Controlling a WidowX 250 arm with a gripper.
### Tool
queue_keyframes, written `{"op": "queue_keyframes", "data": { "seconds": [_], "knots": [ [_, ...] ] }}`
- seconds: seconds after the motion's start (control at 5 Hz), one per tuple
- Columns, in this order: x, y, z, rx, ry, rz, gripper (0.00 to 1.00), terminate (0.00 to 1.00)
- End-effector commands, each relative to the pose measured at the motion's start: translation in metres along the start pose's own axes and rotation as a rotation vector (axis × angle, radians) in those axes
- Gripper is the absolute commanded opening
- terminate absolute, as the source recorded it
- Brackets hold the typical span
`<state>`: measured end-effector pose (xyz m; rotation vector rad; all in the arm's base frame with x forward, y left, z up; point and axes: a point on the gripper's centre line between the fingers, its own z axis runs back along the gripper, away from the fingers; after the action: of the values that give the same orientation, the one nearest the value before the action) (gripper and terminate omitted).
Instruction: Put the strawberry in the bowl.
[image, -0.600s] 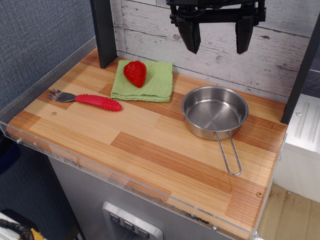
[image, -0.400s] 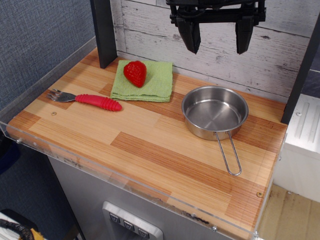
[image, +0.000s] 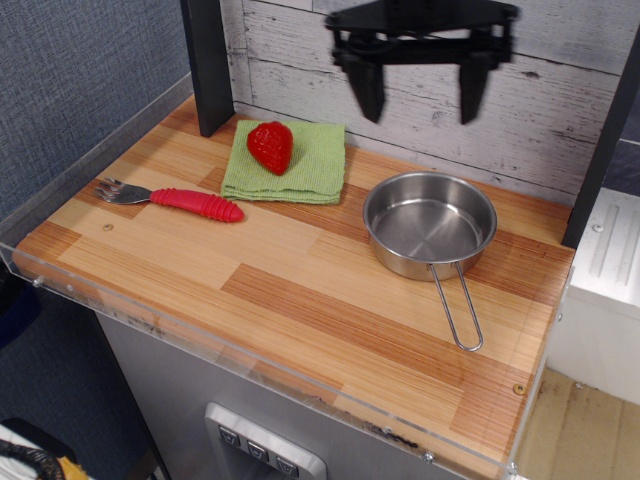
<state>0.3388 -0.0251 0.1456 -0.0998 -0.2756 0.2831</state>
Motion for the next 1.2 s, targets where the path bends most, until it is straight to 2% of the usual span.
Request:
{"op": "queue_keyframes", "data": {
  "seconds": [0.0,0.2,0.4,0.6,1.0],
  "knots": [
    [0.019,0.051,0.003,0.015,0.003,-0.078,1.00,0.00],
    [0.026,0.073,-0.007,0.020,0.001,-0.159,1.00,0.00],
    [0.035,0.097,-0.016,0.027,-0.019,-0.172,1.00,0.00],
    [0.043,0.115,-0.027,0.037,-0.069,-0.162,1.00,0.00],
    [0.063,0.138,-0.059,0.053,-0.044,-0.133,1.00,0.00]
  ]
}}
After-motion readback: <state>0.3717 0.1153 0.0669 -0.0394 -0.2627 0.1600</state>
